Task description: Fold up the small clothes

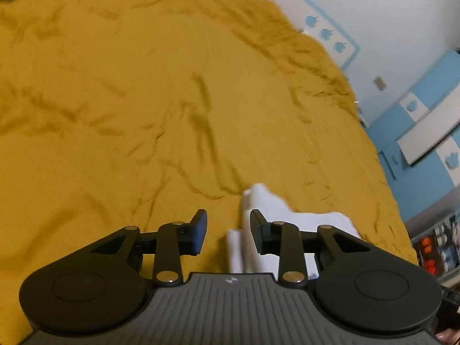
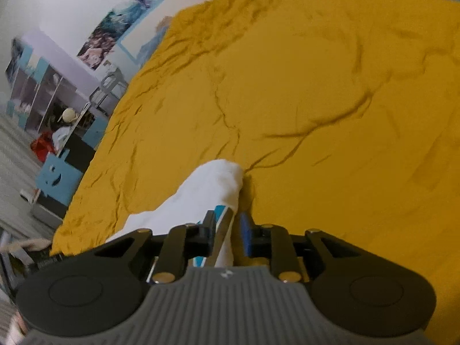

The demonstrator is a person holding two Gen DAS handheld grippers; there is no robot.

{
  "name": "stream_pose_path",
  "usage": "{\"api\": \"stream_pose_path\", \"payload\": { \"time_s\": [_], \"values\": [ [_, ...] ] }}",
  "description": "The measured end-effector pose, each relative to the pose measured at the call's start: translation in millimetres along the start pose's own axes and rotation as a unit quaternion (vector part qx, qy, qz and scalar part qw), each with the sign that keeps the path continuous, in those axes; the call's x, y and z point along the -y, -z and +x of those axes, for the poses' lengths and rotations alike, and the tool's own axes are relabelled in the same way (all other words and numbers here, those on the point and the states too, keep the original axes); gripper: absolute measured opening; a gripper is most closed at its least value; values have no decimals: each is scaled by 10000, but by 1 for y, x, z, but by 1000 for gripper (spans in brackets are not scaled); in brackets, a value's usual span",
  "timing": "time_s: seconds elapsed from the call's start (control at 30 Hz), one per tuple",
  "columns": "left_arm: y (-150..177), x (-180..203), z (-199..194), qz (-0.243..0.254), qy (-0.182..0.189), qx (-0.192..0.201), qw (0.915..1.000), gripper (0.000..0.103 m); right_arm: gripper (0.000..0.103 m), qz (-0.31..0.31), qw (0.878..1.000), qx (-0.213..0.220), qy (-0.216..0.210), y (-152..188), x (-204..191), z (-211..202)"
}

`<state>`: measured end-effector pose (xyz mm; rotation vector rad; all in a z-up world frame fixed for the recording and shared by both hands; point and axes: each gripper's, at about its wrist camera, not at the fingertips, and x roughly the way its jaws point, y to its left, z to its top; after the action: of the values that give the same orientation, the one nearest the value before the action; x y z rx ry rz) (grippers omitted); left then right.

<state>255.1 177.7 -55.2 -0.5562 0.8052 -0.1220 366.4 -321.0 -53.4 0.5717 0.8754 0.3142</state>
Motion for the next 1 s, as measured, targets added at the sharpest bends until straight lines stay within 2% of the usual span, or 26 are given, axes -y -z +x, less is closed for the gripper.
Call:
{"api": "stream_pose_path", "payload": {
  "time_s": [0.17, 0.23, 0.37, 0.43, 0.5, 0.6, 0.67, 0.7, 0.77, 0.9, 1.0],
  "values": [
    [22, 37, -10, 762, 217, -63, 9968, 36, 9, -1047, 9944, 142, 5, 24, -36, -21],
    [36, 48, -5, 1120, 116, -172, 9935, 35, 9, -1502, 9885, 124, 139, 39, -44, -22],
    [57, 44, 17, 1331, -240, -547, 9893, 30, 8, -2183, 9740, 39, 605, 65, -51, -3],
    [61, 39, 22, 1370, -272, -639, 9881, 30, 7, -2181, 9728, -55, 781, 74, -41, 8],
    [62, 36, 20, 1338, -268, -659, 9884, 30, 7, -1935, 9783, -80, 730, 76, -31, 14],
    [59, 41, 11, 1339, -387, -629, 9882, 29, 7, -1875, 9791, -82, 779, 73, -32, 15],
    [55, 43, 3, 1320, -391, -595, 9887, 29, 11, -1898, 9783, -43, 832, 70, -35, 8],
    [56, 45, -5, 1341, -365, -569, 9887, 29, 16, -1881, 9787, -25, 817, 72, -34, 2],
    [56, 53, -13, 1447, -281, -509, 9878, 29, 16, -1806, 9808, -11, 734, 73, -34, -11],
    [68, 76, -41, 1889, -119, -439, 9809, 29, 16, -1861, 9806, -6, 613, 84, -45, -40],
    [83, 89, -58, 2161, -28, -471, 9752, 29, 23, -2065, 9767, 45, 581, 97, -56, -60]
  ]
}}
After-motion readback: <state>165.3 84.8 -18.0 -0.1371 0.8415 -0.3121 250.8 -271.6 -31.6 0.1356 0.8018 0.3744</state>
